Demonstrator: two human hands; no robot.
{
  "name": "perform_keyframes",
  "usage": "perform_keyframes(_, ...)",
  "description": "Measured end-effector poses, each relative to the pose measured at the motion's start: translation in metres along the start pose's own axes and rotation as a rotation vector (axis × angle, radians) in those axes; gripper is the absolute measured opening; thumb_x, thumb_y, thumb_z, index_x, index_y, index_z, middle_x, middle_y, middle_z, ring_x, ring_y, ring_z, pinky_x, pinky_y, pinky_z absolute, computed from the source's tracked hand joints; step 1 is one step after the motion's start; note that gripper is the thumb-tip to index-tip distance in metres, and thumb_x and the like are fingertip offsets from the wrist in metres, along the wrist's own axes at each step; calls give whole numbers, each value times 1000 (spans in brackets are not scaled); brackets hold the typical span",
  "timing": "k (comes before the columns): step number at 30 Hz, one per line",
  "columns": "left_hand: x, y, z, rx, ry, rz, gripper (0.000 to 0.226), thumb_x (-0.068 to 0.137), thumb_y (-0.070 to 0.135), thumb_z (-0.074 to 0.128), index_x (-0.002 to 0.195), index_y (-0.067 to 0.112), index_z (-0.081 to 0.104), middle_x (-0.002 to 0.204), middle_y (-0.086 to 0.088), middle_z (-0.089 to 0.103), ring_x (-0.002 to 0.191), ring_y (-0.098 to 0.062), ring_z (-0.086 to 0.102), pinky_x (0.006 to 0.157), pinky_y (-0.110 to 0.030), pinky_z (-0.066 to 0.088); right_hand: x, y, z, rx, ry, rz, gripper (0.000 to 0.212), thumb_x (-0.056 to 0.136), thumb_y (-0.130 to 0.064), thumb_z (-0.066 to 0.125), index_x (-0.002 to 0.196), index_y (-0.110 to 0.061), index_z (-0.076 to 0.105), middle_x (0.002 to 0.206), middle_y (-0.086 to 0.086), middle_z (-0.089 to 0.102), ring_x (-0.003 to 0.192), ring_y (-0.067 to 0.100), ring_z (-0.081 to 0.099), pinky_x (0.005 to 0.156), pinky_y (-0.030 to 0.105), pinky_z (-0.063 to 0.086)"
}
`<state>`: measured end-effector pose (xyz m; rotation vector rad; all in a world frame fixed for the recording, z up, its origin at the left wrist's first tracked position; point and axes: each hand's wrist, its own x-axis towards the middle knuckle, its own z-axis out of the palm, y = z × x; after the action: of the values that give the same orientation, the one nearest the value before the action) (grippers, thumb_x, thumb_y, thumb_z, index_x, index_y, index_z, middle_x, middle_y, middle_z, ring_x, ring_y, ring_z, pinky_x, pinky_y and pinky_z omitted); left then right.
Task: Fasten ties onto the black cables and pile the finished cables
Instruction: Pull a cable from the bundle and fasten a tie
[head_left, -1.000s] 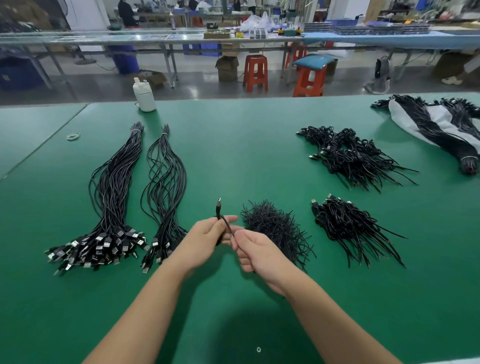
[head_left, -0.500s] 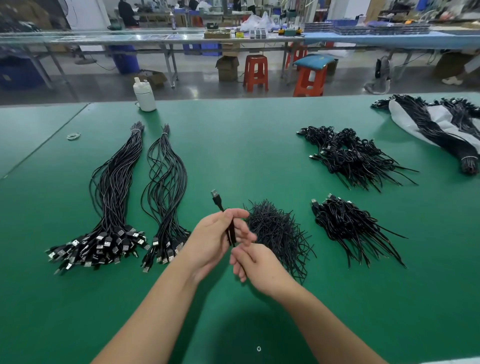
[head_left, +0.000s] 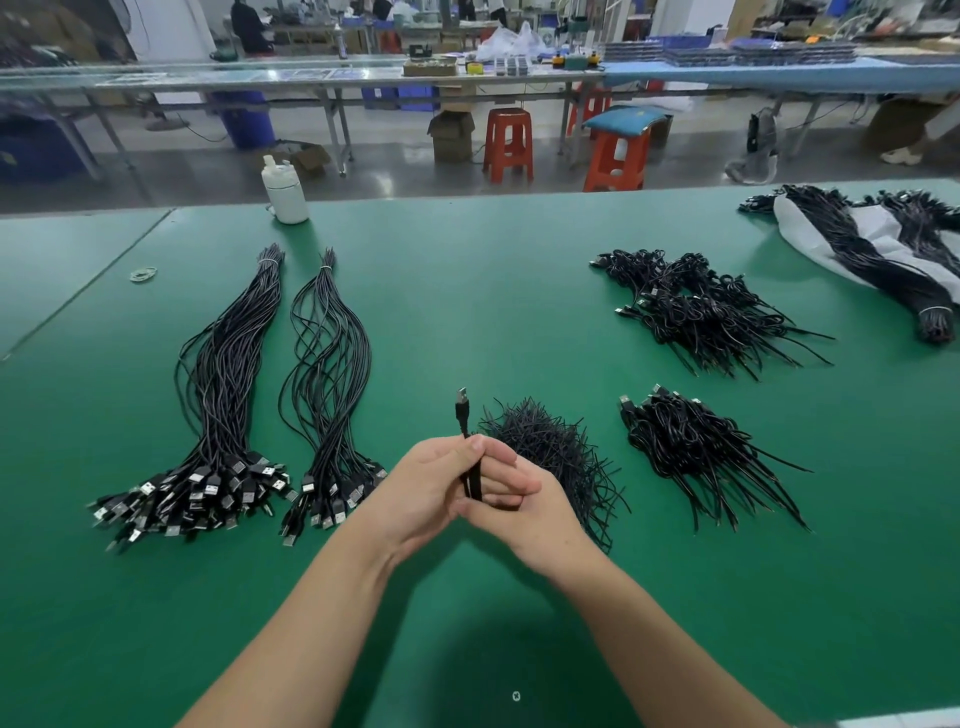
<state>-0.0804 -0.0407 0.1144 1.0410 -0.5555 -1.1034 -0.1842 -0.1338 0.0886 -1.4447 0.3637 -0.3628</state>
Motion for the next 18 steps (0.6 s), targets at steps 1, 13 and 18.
perform_keyframes(1, -1, 2, -1, 13, -29, -15, 31, 99, 19, 49, 96, -2, 72, 96, -33, 70, 95, -42, 69, 82, -41, 59, 0, 1, -1, -3, -13, -4, 40, 79, 5, 77, 104, -24, 67, 85, 9, 66, 82, 17, 58, 74, 24, 53)
perform_keyframes(13, -7, 6, 3, 193, 14, -91, 33, 99, 25, 46, 93, 4, 71, 97, -28, 72, 88, -27, 71, 76, -28, 56, 1, 13, -13, -340, -6, -69, 21, 71, -31, 78, 76, -33, 57, 66, -13, 56, 63, 10, 47, 63, 35, 46)
perform_keyframes(18, -4, 5, 8, 210, 84, -83, 34, 101, 20, 46, 85, 3, 70, 87, -28, 72, 87, -30, 69, 74, -29, 55, 3, 13, -16, -421, 29, -113, 25, 67, -36, 75, 73, -27, 53, 63, -13, 51, 59, 3, 43, 58, 20, 40)
